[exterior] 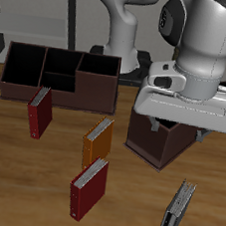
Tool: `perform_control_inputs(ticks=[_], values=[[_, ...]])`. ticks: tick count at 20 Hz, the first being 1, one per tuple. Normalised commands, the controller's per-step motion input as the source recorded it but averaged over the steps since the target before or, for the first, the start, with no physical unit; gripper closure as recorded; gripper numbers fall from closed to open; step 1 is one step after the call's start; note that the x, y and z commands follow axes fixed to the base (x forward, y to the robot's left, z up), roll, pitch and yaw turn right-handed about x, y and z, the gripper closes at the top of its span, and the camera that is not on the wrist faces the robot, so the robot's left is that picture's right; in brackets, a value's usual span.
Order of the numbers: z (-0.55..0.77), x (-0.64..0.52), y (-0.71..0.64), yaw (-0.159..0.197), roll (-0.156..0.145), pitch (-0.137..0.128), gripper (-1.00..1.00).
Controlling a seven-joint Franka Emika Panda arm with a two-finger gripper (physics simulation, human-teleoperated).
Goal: Place the striped book into the left desk caddy's left compartment
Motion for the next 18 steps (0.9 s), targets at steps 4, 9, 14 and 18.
perform_control_inputs(ticks=[4, 9, 14, 18], values=[[-0.19, 0.24, 0.15, -0.006, 0.044, 0.013, -1.0], [-0.19, 0.21, -0.04, -0.03, -0.012, 0.005, -1.0], [-0.26, 0.16, -0.01, -0.032, 0.005, 0.01, -1.0], [-0.27, 0.1, 0.01, -0.03, -0.02, 0.013, -1.0]])
